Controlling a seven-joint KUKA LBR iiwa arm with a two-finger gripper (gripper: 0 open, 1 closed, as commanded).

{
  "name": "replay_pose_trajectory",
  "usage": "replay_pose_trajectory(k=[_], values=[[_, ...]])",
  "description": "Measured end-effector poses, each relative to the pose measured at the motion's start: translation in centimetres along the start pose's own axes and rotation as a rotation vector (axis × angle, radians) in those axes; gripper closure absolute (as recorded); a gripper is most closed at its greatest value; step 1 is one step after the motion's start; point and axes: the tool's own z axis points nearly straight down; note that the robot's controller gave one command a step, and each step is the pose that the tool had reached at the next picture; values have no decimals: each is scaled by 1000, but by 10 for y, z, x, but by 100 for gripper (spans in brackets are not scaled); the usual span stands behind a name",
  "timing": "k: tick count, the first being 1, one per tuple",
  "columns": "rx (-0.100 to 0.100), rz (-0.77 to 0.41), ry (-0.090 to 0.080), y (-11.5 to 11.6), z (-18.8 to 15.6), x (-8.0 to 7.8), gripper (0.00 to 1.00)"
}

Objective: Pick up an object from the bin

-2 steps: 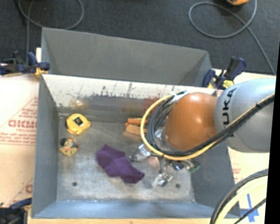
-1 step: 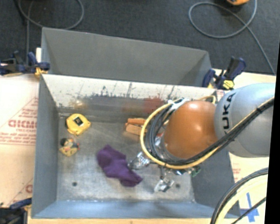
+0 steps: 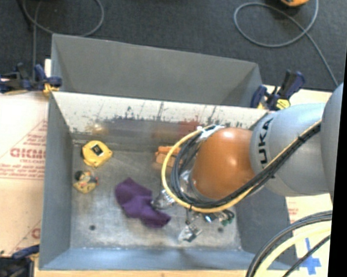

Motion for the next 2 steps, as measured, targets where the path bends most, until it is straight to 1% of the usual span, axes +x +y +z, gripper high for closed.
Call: replay_pose_trajectory(k=[1, 2], values=[[-3, -212, 2, 4, 5, -11, 0], [-8, -326, 20, 3, 7, -29, 0]])
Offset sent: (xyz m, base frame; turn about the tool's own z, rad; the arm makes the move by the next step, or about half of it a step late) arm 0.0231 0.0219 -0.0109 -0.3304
